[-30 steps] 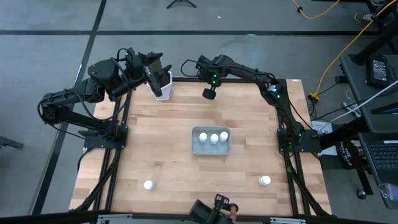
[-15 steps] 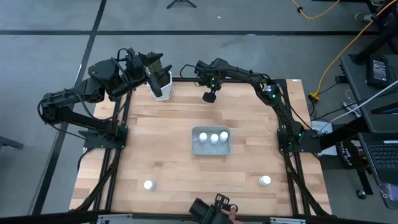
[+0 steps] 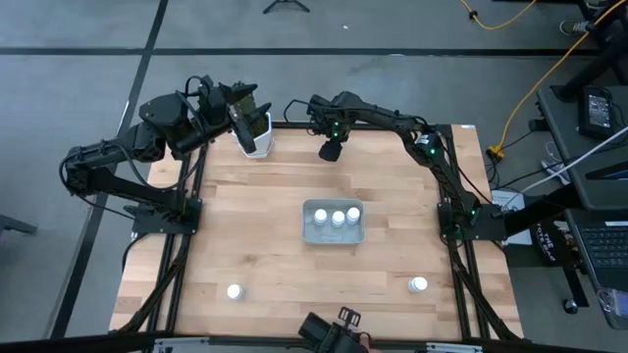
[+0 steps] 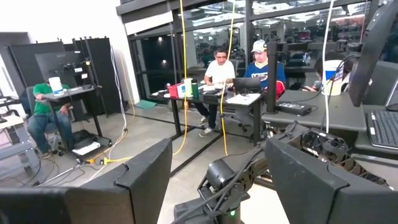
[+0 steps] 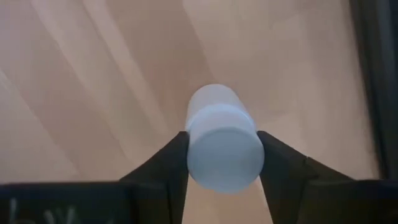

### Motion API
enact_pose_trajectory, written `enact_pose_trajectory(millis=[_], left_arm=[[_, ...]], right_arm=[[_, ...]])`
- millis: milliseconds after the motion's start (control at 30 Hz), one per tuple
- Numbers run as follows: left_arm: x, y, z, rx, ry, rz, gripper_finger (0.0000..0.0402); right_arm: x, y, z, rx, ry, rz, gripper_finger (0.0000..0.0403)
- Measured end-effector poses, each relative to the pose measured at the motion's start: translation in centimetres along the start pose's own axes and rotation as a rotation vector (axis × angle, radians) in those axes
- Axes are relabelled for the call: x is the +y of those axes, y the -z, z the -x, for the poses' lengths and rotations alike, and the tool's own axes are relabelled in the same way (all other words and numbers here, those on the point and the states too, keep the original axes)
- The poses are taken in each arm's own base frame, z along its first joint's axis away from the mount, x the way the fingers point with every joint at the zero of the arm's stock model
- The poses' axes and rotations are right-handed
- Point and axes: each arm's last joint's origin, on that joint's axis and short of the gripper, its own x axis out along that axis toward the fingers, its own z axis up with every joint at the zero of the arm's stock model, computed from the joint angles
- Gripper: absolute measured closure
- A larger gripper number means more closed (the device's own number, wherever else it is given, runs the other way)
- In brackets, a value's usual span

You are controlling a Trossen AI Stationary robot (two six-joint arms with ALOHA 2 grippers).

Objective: Pick and place pill bottles into a basket
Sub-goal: Put the white pill bottle into the gray bin

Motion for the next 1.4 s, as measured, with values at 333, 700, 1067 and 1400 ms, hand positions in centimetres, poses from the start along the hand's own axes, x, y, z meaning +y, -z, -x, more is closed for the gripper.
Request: enact_pose_trajectory(millis=[333,700,1067,1400], left_arm=[[0.1,0.0,0.2,0.005,-0.001,-0.015,0.0148],[2.2,0.5,2.9,0.116,-0.163,-0.060,0.0148],[2.8,1.6,4.4,0.225,-0.103,-0.053,0.0148],[2.4,1.8,4.3,0.249,0.049,-0.041,0.0148]], right_arm=[[0.9,1.1,0.4,0.118,-0.040,0.030,0.0251],[4.7,2.8,8.0,-0.003,-0.026,0.110,0.0251],[13.9,10.3,20.5,-0.269,-0.088,0.379,0.0251],[22.9,14.3,21.8,-0.303,-0.074,0.395,0.0251]])
